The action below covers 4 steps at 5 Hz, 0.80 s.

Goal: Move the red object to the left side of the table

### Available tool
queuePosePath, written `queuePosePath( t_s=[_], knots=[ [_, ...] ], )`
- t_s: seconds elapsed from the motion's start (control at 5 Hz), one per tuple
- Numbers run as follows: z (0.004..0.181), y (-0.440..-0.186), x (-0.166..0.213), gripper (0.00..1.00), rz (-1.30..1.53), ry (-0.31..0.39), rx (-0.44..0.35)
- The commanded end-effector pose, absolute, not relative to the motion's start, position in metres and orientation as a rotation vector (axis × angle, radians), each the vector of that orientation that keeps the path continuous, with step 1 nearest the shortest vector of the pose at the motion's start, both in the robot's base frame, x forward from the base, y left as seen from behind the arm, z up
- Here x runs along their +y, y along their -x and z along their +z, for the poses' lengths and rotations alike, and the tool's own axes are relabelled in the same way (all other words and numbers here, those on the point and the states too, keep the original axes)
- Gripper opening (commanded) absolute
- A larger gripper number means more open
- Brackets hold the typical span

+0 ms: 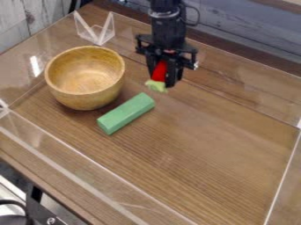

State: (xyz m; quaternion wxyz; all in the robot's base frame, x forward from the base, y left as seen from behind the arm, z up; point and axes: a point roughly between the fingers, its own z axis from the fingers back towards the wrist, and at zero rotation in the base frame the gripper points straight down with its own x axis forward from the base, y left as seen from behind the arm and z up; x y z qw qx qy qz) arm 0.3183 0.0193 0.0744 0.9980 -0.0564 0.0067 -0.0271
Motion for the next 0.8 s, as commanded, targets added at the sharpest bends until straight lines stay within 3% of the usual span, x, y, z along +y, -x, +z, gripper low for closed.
queuePosePath(
  t_s=[0.0,0.6],
  knots=[
    [0.092,-0.298,0.033,0.0,-0.095,0.09,-0.039],
    [0.073,-0.247,0.102,0.0,-0.078,0.056,-0.019]
  ],
)
